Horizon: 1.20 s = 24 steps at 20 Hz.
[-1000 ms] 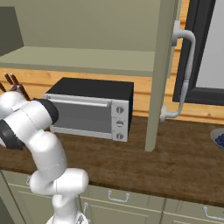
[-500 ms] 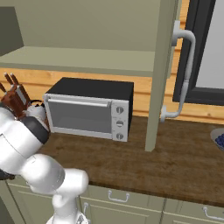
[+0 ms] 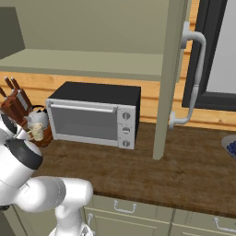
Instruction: Pick the kettle from the counter and place it on the tray. Then pick the mug from the cabinet and place it on the tray. Then close the cabinet doors.
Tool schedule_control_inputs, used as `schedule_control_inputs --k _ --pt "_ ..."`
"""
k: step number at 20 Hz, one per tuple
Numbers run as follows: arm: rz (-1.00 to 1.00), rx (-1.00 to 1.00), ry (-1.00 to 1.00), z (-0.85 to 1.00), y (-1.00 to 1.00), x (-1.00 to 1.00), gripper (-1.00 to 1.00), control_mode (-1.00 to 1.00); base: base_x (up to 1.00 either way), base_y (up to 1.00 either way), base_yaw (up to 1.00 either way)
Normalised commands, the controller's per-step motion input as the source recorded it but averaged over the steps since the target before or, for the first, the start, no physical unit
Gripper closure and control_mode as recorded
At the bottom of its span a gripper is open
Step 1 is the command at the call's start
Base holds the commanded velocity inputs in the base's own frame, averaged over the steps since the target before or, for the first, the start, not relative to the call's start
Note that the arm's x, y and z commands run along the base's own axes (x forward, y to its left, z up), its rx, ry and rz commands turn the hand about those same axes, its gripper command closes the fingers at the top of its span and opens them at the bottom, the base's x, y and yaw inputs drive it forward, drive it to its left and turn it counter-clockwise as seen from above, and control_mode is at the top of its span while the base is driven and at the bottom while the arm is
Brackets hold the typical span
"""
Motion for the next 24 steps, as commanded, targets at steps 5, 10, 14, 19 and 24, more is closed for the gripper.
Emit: schedule_control_inputs --k 5,10,14,19,24 --pt "0.16 0.0 0.01 0.01 -0.01 -0.18 -1.0 -1.0 0.0 0.0 0.0" --pt "0.11 0.0 0.01 0.0 0.0 -0.03 -1.0 -1.0 0.0 0.0 0.0" --pt "0.09 0.0 0.0 0.0 0.0 -0.1 -1.0 -1.0 0.0 0.0 0.0" --pt "0.02 0.0 0.0 0.0 0.01 -0.03 1.0 -1.0 0.0 0.0 0.0" --pt "0.0 0.0 0.0 0.0 0.0 0.0 1.0 -1.0 0.0 0.0 0.0"
